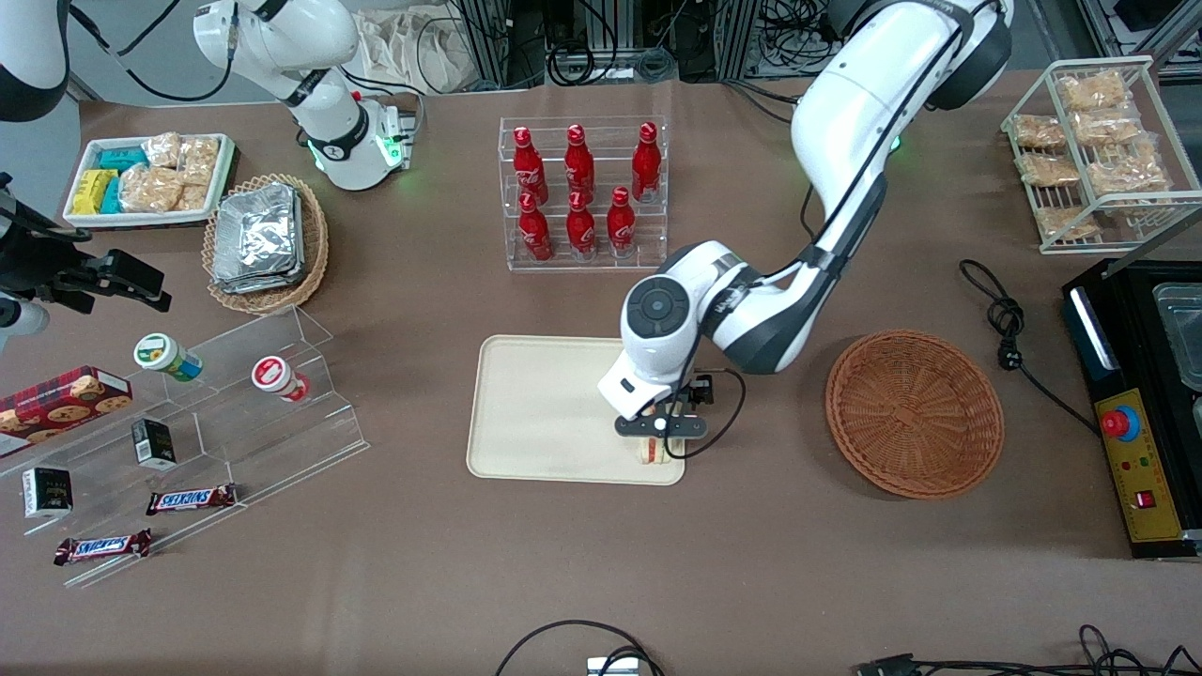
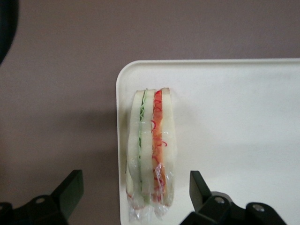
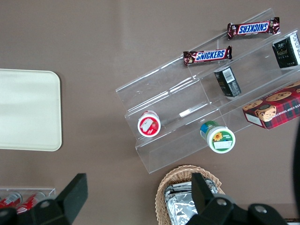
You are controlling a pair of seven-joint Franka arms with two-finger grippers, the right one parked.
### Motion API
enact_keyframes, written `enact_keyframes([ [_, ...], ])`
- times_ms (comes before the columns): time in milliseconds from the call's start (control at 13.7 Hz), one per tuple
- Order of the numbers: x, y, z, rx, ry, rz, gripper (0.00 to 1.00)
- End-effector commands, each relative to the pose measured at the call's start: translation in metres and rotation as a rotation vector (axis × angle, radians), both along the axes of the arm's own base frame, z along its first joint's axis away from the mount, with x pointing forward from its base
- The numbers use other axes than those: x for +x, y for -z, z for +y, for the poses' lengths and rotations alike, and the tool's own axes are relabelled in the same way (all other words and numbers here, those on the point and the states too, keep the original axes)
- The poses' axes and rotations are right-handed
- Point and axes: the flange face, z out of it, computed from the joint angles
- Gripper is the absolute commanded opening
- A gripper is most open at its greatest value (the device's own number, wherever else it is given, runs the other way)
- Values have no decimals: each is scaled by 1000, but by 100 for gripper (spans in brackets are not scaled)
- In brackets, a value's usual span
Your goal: Place sandwich from basket to tray
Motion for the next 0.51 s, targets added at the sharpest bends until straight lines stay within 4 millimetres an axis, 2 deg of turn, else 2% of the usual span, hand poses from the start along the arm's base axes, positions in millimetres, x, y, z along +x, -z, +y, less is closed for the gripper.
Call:
enact_keyframes([
  [0, 11, -70, 36, -50, -97, -35, 100],
  [73, 16, -88, 60, -49, -125, -53, 100],
  [220, 33, -136, 135, -93, -162, -63, 100],
  [366, 35, -186, 202, -108, -181, -21, 100],
  [439, 31, -211, 234, -83, -134, -20, 100],
])
